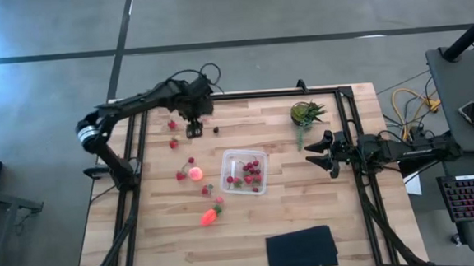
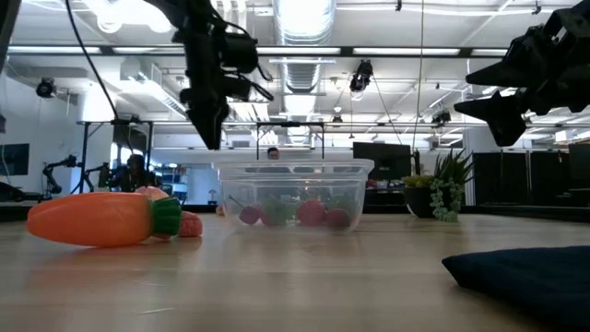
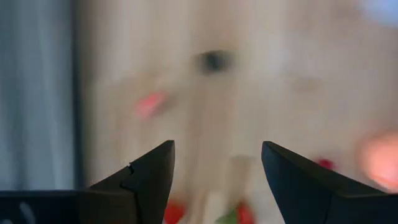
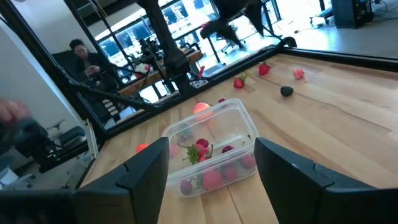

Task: Pick and placing Produce into tupperware
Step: Put the blackberry into the transparent bin

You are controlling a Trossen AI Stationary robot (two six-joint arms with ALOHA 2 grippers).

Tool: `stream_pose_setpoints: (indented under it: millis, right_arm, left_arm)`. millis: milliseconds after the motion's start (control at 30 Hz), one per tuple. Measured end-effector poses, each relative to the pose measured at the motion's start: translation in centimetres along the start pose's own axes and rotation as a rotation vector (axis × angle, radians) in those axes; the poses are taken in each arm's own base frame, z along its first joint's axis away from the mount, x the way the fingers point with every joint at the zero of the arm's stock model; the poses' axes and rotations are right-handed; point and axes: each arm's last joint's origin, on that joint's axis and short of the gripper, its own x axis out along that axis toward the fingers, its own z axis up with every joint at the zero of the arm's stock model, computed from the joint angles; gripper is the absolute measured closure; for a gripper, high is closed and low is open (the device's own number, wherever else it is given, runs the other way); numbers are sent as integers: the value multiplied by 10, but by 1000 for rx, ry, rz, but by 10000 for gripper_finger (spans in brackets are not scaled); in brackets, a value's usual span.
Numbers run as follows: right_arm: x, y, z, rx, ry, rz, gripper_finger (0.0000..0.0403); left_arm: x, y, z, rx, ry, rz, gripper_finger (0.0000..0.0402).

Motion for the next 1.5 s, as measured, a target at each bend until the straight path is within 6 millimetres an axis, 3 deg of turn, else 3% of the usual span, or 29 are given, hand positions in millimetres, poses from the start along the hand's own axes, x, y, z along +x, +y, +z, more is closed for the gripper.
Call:
stream_pose_setpoints:
  millis: [133,533,1500]
  right_arm:
    - [0,0,0,0,0,0,174]
    - [0,0,0,0,0,0,174]
    - [0,0,0,0,-1,0,174]
  left_arm:
    - [24,-3,11,106,-56,-138,175]
    - [75,2,25,105,-9,-157,175]
    - [127,12,34,11,16,-138,178]
